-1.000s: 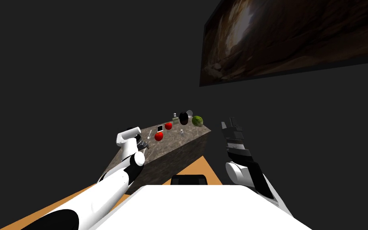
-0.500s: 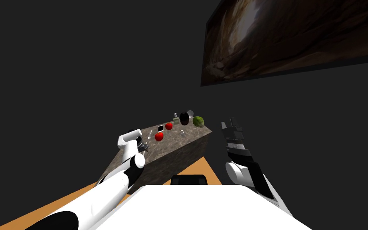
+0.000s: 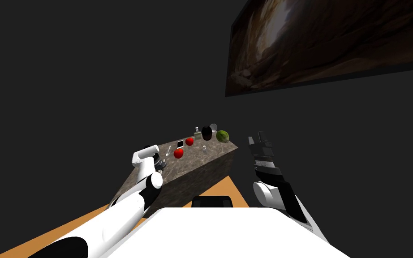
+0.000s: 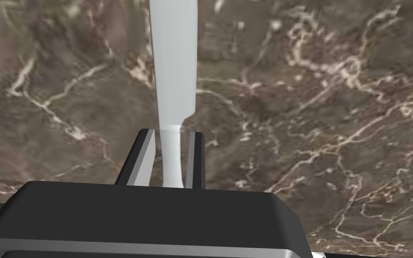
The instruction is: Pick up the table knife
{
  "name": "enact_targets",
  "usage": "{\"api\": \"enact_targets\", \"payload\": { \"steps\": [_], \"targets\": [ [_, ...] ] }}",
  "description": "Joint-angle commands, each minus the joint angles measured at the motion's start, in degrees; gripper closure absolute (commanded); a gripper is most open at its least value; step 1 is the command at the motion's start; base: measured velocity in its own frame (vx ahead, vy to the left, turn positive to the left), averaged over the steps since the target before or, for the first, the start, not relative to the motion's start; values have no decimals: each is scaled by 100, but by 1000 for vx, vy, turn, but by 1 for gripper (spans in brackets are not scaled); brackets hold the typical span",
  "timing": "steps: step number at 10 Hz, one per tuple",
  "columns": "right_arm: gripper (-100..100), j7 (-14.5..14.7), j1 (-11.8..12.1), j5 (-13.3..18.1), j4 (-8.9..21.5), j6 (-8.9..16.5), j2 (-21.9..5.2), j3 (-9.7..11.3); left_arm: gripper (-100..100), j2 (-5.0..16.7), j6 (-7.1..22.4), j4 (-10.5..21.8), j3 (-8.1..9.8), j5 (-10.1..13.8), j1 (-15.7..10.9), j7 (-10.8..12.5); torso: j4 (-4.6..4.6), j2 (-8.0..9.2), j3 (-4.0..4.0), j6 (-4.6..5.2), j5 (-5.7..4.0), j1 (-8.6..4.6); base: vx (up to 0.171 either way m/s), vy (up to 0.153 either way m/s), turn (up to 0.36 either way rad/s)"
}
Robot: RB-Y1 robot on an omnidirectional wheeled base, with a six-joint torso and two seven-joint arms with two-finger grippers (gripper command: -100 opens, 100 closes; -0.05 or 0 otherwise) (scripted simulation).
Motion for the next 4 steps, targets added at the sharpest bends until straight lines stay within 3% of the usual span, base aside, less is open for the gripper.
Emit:
{"api": "enact_targets", "payload": {
  "steps": [1, 3, 4],
  "targets": [
    [0, 0, 0, 0, 0, 0, 0, 0, 100, 61, 177, -62, -11, -37, -102, 30, 0, 0, 0, 0, 0, 0, -19, 8, -92],
    [0, 0, -1, 0, 0, 0, 0, 0, 100, 42, 184, -118, -5, -34, -76, 22, 4, 11, 7, 2, -2, 0, -25, 9, -42],
    [0, 0, 0, 0, 0, 0, 0, 0, 0, 44, 208, -130, -7, -36, -82, 25, 2, 8, 5, -1, 0, 0, 0, 0, 0]
  ]
}}
